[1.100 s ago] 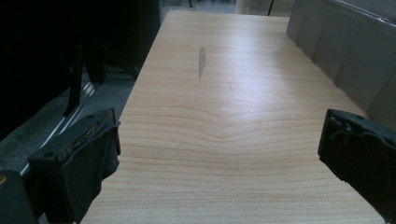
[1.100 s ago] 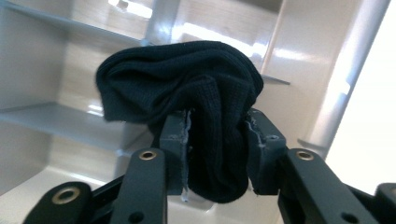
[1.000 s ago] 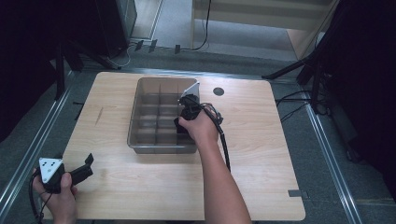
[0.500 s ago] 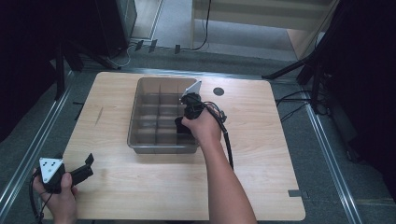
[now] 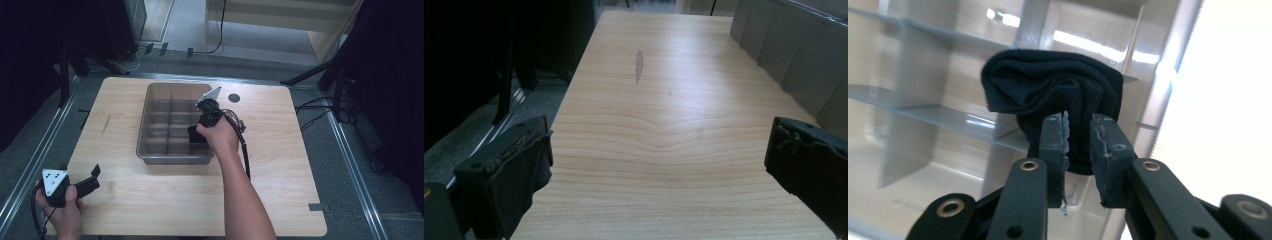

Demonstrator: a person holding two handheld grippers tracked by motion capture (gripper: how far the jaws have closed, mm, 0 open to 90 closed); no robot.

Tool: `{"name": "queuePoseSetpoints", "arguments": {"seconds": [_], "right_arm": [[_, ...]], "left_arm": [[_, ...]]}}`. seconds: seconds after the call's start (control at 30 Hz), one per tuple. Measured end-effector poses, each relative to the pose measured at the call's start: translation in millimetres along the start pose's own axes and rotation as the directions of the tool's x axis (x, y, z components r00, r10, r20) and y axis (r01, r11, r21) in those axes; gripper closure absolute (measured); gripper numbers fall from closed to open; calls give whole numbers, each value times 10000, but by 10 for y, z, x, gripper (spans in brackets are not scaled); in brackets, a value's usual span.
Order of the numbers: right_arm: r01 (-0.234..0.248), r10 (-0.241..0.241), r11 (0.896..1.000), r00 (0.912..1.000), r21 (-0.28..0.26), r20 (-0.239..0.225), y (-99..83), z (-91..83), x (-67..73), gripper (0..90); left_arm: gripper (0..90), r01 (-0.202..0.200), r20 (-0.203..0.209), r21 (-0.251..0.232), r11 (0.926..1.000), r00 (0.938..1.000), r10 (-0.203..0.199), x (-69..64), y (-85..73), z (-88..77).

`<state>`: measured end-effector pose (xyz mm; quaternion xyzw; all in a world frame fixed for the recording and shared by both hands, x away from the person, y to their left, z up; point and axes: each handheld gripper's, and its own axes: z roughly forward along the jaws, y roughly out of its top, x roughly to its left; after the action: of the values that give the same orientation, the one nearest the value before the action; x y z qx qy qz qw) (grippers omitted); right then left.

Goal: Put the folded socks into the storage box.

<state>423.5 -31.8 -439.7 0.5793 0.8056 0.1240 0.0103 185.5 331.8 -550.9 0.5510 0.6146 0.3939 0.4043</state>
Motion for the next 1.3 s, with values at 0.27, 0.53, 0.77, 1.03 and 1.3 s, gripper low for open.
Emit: {"name": "queuePoseSetpoints", "arguments": {"seconds": [0.27, 0.53, 0.77, 1.03, 1.3], "right_arm": [[-628, 583, 9966, 9949, -538, -818, -51, -280, -198, 605], [-934, 816, 9890, 9912, -1144, -1040, -172, -555, -511, 384], [-440, 410, 9786, 9990, -2009, -193, -381, -604, -821, 176], [-1164, 1134, 9589, 9932, -2590, -265, -601, -577, -1133, 77], [-963, 1123, 9263, 9934, -3643, 230, -942, -497, -1361, 20]], "left_arm": [[0, -92, -20, 11, 10000, 10000, 92, -10, 1, 5], [0, -193, -37, 45, 9998, 9998, 194, -21, 3, 8], [0, -341, -78, 62, 9994, 9994, 342, -35, 3, 9], [0, -426, -74, 68, 9991, 9991, 427, -46, 2, 11], [0, -475, -63, 80, 9988, 9989, 475, -51, 2, 12]]}}
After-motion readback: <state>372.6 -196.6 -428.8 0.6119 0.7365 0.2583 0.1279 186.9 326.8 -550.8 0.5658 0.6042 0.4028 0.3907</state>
